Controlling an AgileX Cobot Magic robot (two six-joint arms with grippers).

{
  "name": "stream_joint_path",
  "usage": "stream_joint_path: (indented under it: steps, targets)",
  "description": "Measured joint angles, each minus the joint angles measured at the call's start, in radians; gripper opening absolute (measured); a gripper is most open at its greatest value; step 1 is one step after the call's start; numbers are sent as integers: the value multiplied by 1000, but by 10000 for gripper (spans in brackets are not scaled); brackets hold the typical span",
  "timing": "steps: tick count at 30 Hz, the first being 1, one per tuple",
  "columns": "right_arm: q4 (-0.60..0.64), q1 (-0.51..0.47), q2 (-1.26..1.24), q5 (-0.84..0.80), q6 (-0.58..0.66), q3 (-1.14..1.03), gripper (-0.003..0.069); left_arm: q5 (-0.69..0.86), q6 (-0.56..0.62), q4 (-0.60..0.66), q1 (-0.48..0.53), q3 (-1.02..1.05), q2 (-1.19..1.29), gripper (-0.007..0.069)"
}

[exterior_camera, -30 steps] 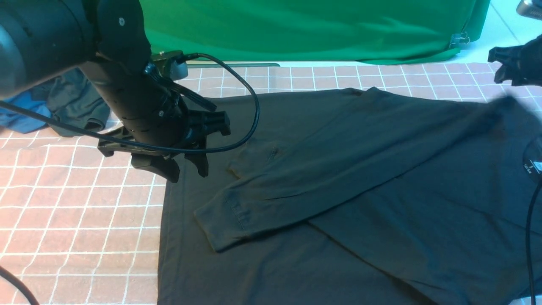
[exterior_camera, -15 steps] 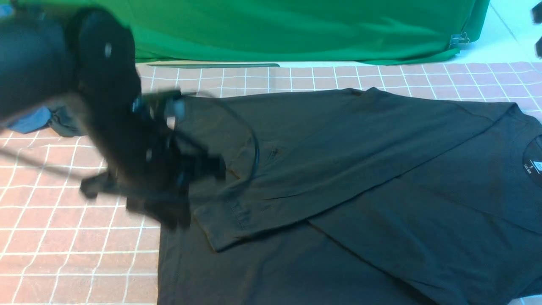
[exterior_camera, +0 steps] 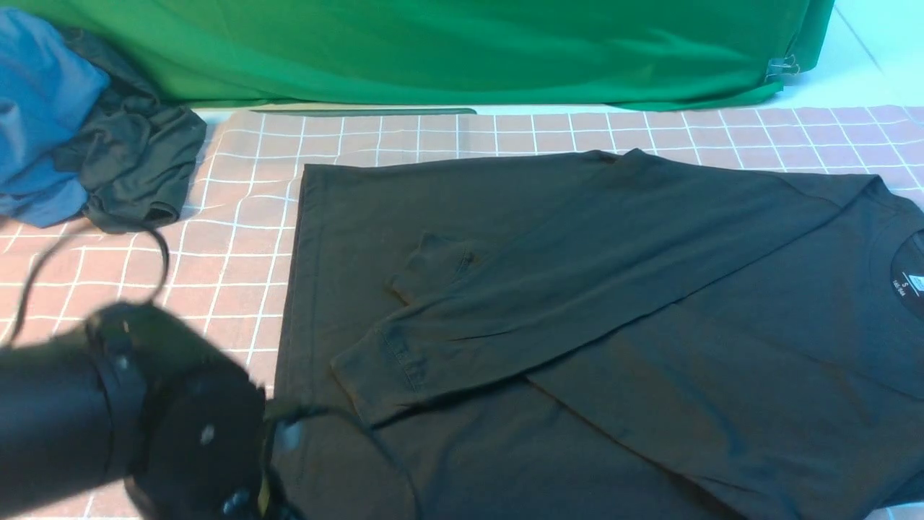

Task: Fold a long-sleeved shirt over a pink coffee tablecloth.
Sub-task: 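Grasp the near edge of the shirt at its hem and shoulder corners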

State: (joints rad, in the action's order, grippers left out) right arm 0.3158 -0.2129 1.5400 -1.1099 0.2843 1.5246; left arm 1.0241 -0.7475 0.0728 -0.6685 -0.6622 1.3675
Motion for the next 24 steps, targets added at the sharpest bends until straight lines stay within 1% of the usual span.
stream_joint_path:
  steps: [1,2,3,4,5,7,8,11,14,15,18,19,20,21,22,24]
  targets:
    - [2,0,0,0,4,-5,38,-34,-24,-8,-1,37,0,370]
    - [3,0,0,0,6,-6,38,-65,-35,-11,-1,63,0,436]
    - [4,0,0,-1,6,-6,38,-90,-36,-11,-1,78,0,477]
    - [5,0,0,-1,8,-6,38,-125,-39,-10,-1,95,-1,534]
    - [6,0,0,-1,8,-6,38,-167,-40,-9,-1,112,-1,566]
    - [12,0,0,-1,8,-6,38,-247,-43,-9,-1,135,-1,614]
    - [17,0,0,-2,8,-6,38,-283,-43,-6,-1,146,-1,627]
    - [23,0,0,-5,8,-6,38,-300,-51,-5,-1,156,-5,621]
    - [27,0,-1,-19,8,-6,38,-301,-50,-14,-1,161,-9,542]
    - [28,0,-1,-26,8,-6,38,-296,-47,-17,-1,163,-9,493]
    - [31,0,-1,-52,8,-6,38,-297,-18,-26,-1,164,-9,259]
    - [31,0,-1,-54,8,-6,38,-298,-13,-25,-1,164,-9,224]
    - [33,0,-1,-75,8,-6,38,-311,8,-16,-1,161,-9,108]
    - [33,0,-1,-87,8,-6,38,-306,24,-14,-1,156,-9,67]
    - [33,0,-1,-89,8,-6,38,-304,26,-14,-1,154,-9,59]
    - [33,0,-2,-100,8,-13,38,-252,61,-21,-1,127,-12,45]
